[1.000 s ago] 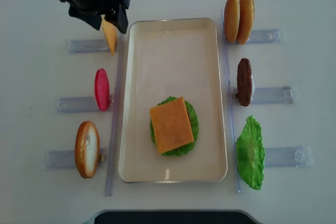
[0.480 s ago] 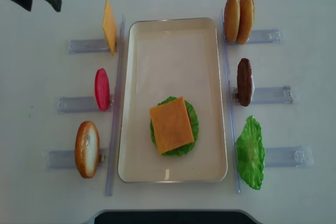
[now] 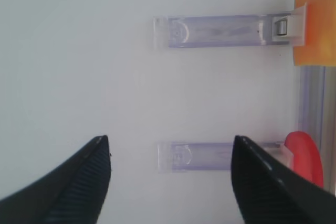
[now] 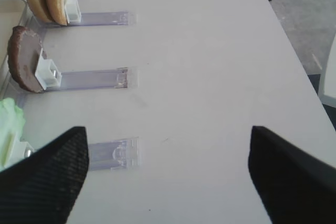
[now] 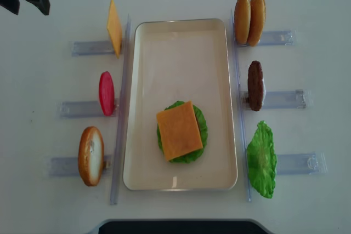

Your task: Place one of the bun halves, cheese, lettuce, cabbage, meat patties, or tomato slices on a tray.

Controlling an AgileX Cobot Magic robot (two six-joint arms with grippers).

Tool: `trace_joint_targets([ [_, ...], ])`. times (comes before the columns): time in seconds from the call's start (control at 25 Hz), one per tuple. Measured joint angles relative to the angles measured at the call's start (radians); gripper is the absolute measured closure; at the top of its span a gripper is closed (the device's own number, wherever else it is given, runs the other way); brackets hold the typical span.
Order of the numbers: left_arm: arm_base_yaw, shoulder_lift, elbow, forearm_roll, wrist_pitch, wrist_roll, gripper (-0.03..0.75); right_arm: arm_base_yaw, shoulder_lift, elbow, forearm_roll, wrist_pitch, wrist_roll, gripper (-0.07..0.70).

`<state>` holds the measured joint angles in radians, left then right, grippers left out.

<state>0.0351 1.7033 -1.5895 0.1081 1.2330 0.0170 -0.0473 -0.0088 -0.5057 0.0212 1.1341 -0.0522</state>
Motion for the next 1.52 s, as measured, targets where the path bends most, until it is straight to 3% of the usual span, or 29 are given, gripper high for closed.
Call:
trace_joint_targets([
  [0.24, 0.0, -0.063, 0.0, -0.019, 0.001, 0.038, 0.171, 0.0, 0.0, 0.0, 0.0, 0.0, 0.0, 0.045],
  [0.84, 0.0, -0.504, 0.013, -0.152, 0.015, 0.106, 0.171, 0.0, 0.0, 0.0, 0.0, 0.0, 0.0, 0.045],
  [1.04, 0.0, -0.691, 0.156, -0.153, 0.022, 0.128, 0.171, 0.0, 0.0, 0.0, 0.0, 0.0, 0.0, 0.045],
  [1.52, 0.0, -1.131, 0.604, -0.169, 0.028, 0.138, 0.171, 0.0, 0.0, 0.0, 0.0, 0.0, 0.0, 0.045],
])
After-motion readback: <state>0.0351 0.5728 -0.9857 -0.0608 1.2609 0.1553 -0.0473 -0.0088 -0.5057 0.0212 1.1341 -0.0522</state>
